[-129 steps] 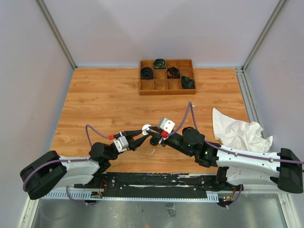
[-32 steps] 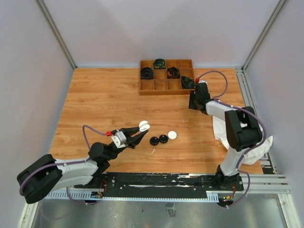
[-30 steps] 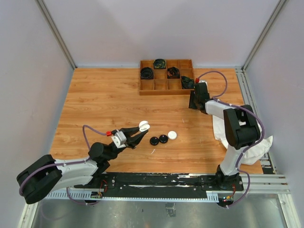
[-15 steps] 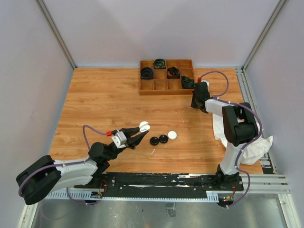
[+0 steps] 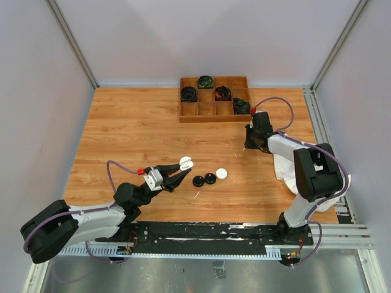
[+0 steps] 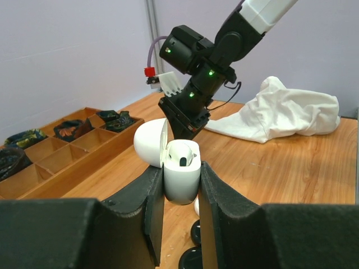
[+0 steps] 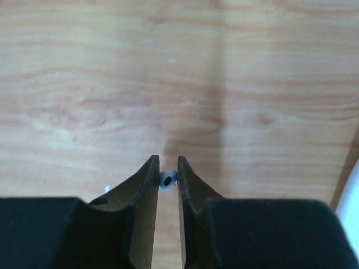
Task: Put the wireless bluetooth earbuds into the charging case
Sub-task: Pick up the earbud from the center of the board.
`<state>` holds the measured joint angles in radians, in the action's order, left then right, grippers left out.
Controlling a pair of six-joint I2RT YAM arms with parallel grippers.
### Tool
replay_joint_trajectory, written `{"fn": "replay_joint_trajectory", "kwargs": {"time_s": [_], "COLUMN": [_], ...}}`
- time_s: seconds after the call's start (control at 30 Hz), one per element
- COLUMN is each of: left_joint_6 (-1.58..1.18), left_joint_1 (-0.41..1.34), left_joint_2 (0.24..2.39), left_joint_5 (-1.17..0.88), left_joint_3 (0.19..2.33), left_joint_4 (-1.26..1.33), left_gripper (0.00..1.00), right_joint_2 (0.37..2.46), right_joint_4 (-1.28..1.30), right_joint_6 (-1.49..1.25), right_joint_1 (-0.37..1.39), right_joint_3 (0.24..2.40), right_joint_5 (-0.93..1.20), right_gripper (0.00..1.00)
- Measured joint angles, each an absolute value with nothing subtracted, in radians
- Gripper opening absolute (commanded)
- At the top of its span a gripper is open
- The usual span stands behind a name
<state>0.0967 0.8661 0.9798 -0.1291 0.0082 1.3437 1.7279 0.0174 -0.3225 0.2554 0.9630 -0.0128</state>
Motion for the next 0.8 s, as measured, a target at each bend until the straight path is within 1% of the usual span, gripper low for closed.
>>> {"fn": "replay_joint_trajectory", "kwargs": {"time_s": [0.13,0.37,0.53,0.67,0.8], "left_joint_6": [0.096,0.095,0.093,0.093,0.093], "left_joint_1": [0.866,0.866,0.866,0.866,0.866], "left_joint_2": [0.984,1.003,1.007,1.009,1.014], "left_joint_5": [-0.130,-0.131,-0.134,-0.134,-0.137], "left_joint_3": [0.008,0.008,0.008,0.008,0.008], "left_joint_4": [1.345,1.347,1.354,1.361,1.361], "left_gripper": [0.00,0.00,0.00,0.00,0.00], "right_joint_2": [1.654,1.597,1.581,1.574,1.562], "right_joint_4": [0.054,0.091,0.102,0.126,0.178], "right_joint_6": [-0.292,-0.228,-0.181,-0.153,-0.141], "right_joint_1": [0.307,0.419,0.476,0.495,0.505], "right_joint_3": [0.915,0.839,0.806,0.804,0.807], "right_joint_5": [0.023,0.046,0.056,0.056,0.032], "right_gripper": [0.20,0.21,0.26,0.33,0.36]}}
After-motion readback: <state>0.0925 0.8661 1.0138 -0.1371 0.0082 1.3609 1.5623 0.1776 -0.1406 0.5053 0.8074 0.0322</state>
